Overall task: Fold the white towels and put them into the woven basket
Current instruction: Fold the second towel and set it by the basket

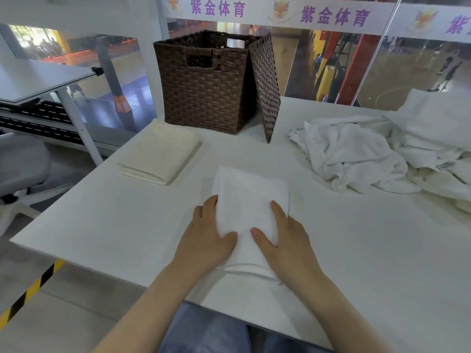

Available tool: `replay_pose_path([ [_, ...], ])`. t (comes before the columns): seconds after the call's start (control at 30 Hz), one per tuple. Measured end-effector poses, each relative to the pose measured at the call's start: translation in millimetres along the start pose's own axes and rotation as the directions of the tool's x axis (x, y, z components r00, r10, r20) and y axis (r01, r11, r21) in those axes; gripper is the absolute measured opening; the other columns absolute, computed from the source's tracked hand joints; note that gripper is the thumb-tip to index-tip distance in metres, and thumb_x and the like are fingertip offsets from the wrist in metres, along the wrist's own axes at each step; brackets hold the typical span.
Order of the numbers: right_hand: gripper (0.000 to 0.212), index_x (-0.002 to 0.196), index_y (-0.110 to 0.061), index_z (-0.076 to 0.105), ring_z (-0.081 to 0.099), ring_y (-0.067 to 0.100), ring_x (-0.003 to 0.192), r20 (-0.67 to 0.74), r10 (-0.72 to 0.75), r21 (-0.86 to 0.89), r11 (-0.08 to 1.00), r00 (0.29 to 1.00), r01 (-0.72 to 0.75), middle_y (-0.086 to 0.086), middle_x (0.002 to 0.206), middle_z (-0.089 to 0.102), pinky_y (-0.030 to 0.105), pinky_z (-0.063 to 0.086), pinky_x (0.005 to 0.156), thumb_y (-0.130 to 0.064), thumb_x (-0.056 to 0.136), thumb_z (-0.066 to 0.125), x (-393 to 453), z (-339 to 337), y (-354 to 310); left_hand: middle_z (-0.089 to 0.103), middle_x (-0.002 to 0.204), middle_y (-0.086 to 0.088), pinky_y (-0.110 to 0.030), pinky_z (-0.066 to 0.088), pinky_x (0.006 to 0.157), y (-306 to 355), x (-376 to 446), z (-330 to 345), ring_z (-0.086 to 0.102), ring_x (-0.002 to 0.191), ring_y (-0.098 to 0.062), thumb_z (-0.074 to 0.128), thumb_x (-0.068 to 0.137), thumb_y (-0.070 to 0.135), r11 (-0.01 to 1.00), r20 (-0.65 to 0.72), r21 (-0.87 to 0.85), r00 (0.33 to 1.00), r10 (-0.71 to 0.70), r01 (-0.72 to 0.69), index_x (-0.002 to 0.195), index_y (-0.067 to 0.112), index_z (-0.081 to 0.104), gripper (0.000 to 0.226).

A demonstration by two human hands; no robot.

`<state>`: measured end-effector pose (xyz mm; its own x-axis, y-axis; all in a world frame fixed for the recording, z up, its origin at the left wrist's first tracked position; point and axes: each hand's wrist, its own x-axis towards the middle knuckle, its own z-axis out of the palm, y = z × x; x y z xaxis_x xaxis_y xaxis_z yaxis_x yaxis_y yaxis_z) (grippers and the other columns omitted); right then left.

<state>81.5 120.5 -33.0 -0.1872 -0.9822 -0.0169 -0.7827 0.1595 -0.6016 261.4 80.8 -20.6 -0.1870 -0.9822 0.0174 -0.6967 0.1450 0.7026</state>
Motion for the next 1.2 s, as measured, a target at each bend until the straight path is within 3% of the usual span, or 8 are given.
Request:
replay_pose_path([
  [0.07,0.079,0.154,-0.037,0.005,0.043,0.018,0.124,-0.012,-0.005,0.057,0.998,1.0,0.005,0.002,0.142,0.042,0.03,0.036,0.099,-0.063,0.091,0.046,-5.3,-0.5,-2.3,0.028,0.12,0.014,-0.014,0.036,0.063,0.3,-2.2,2.1,0.046,0.09,-0.005,0.064,0.084,0.038,0.999,-0.024,-0.012,0.999,0.038,-0.038,0.145,0.037,0.014,0.08],
  [0.17,0.08,0.152,-0.04,0.009,0.043,0.008,0.114,-0.025,-0.002,0.185,0.983,1.0,0.006,-0.002,0.143,0.038,0.022,0.034,0.088,-0.055,0.09,0.056,-10.6,-3.0,-5.6,0.024,0.121,0.016,-0.012,0.037,0.063,-2.4,-3.1,0.1,0.047,0.086,-0.002,0.065,0.084,0.036,0.998,-0.01,-0.032,0.999,0.052,-0.053,0.143,0.041,0.015,0.077],
  [0.3,0.071,0.151,-0.04,0.016,0.043,0.009,0.121,-0.04,0.007,0.251,0.968,0.999,0.003,-0.005,0.144,0.036,0.023,0.034,0.091,-0.05,0.092,0.055,-9.3,-5.3,-7.1,0.026,0.127,0.011,-0.024,0.04,0.077,-4.4,2.4,-5.6,0.051,0.092,-0.01,0.064,0.088,0.038,0.998,-0.003,-0.054,1.0,0.028,-0.028,0.143,0.036,0.028,0.065],
  [0.43,0.052,0.151,-0.038,0.023,0.038,0.008,0.126,-0.044,0.015,0.354,0.935,0.999,0.001,-0.004,0.146,0.035,0.021,0.027,0.102,-0.034,0.102,0.041,1.4,-11.4,-15.1,0.034,0.126,0.014,-0.015,0.034,0.079,-8.6,13.1,-12.0,0.043,0.089,0.008,0.052,0.097,0.036,0.972,-0.023,-0.232,0.999,-0.048,0.041,0.138,0.038,0.042,0.042],
  [0.57,0.055,0.147,-0.038,0.03,0.042,0.006,0.11,-0.056,-0.022,0.291,0.956,0.998,0.038,-0.003,0.14,0.039,0.022,0.032,0.092,-0.029,0.098,0.052,20.4,-9.4,-28.4,0.032,0.126,0.015,-0.016,0.033,0.083,-16.5,25.0,-20.3,0.042,0.099,-0.001,0.057,0.094,0.023,0.988,-0.088,-0.156,0.996,-0.029,0.015,0.139,0.028,0.044,0.048],
  [0.77,0.058,0.149,-0.035,0.028,0.038,0.002,0.109,-0.053,-0.112,0.239,0.963,0.992,0.122,-0.003,0.141,0.036,0.019,0.03,0.092,-0.033,0.097,0.054,43.9,-2.0,-52.6,0.036,0.141,0.005,-0.02,0.033,0.085,-31.3,46.1,-37.6,0.043,0.098,-0.005,0.056,0.094,0.017,0.997,-0.151,-0.043,0.987,0.05,-0.057,0.139,0.021,0.045,0.047],
  [1.07,0.063,0.149,-0.031,0.029,0.04,0.012,0.129,-0.111,-0.234,0.336,0.906,0.966,0.258,0.0,0.144,0.037,0.019,0.03,0.102,-0.033,0.094,0.059,122.0,3.2,-135.4,0.045,0.136,-0.006,-0.009,0.023,0.09,-53.0,128.1,-130.8,0.044,0.121,-0.018,0.06,0.09,0.005,0.982,-0.316,0.129,0.933,0.17,-0.135,0.134,0.01,0.053,0.045],
  [1.2,0.065,0.152,-0.025,0.026,0.035,0.017,0.135,-0.089,-0.259,0.373,0.887,0.962,0.273,0.005,0.151,0.031,0.013,0.022,0.096,-0.031,0.096,0.058,177.3,23.9,-180.5,0.042,0.14,-0.012,-0.016,0.024,0.096,-64.6,176.3,-176.5,0.04,0.13,-0.027,0.057,0.092,0.005,0.972,-0.307,0.221,0.94,0.15,-0.082,0.138,0.007,0.049,0.046],
])
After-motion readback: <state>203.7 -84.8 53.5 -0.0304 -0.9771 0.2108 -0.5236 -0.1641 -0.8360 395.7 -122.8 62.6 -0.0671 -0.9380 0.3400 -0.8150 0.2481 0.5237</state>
